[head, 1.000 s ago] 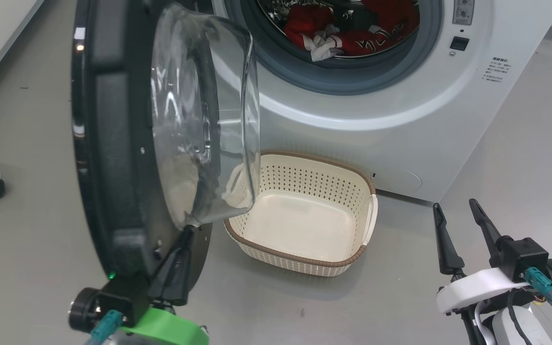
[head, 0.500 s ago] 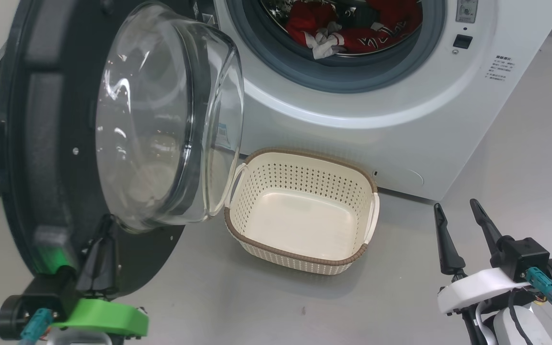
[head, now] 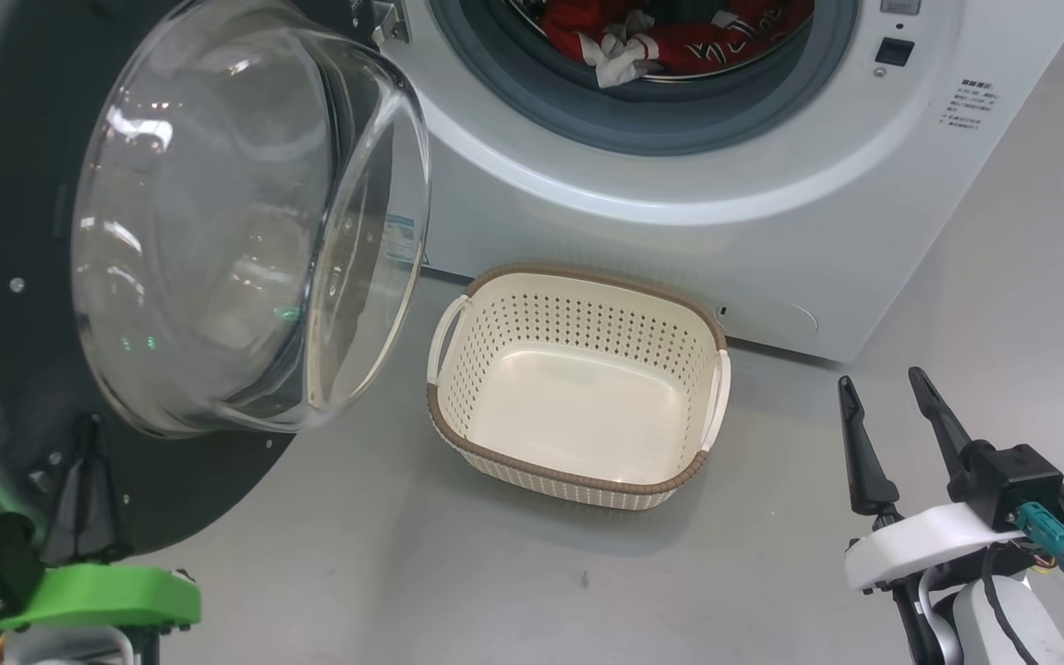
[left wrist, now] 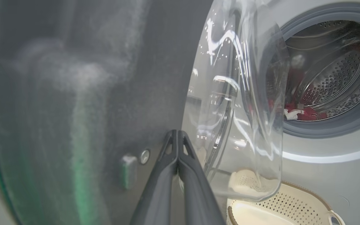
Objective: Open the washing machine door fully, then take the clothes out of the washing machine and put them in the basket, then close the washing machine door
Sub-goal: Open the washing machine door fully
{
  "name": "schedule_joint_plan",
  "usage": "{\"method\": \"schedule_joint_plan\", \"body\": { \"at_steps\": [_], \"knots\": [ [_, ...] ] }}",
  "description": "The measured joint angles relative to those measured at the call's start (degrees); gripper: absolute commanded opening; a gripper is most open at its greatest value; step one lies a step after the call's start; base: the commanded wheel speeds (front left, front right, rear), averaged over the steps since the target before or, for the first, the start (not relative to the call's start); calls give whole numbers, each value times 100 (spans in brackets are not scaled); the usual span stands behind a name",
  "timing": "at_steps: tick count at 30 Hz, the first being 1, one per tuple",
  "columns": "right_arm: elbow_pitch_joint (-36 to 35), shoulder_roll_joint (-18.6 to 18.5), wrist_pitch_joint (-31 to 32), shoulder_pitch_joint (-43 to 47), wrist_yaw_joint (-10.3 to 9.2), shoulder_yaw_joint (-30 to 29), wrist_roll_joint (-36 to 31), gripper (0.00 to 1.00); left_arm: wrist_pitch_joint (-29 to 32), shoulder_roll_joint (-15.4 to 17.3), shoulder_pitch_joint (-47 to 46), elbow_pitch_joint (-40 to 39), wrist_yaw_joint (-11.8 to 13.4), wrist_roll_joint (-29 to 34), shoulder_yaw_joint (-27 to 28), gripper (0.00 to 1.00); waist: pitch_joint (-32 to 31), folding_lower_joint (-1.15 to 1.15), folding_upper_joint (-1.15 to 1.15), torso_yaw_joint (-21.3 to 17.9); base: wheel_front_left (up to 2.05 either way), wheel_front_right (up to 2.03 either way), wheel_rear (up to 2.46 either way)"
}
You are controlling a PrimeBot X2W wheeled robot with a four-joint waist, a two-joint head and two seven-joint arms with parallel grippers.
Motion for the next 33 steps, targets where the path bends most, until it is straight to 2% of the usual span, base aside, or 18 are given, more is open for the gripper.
{"method": "schedule_joint_plan", "body": {
  "at_steps": [20,33],
  "knots": [
    [-104,-82,0,-308,52,-77,-185,100,-133,58,-916,756,9,-358,979,0,615,0,0,3,0,0,0],
    [-85,-82,0,-455,57,-75,-208,100,-183,73,-1184,1246,9,-400,1265,0,759,0,0,49,0,0,0]
  ]
}}
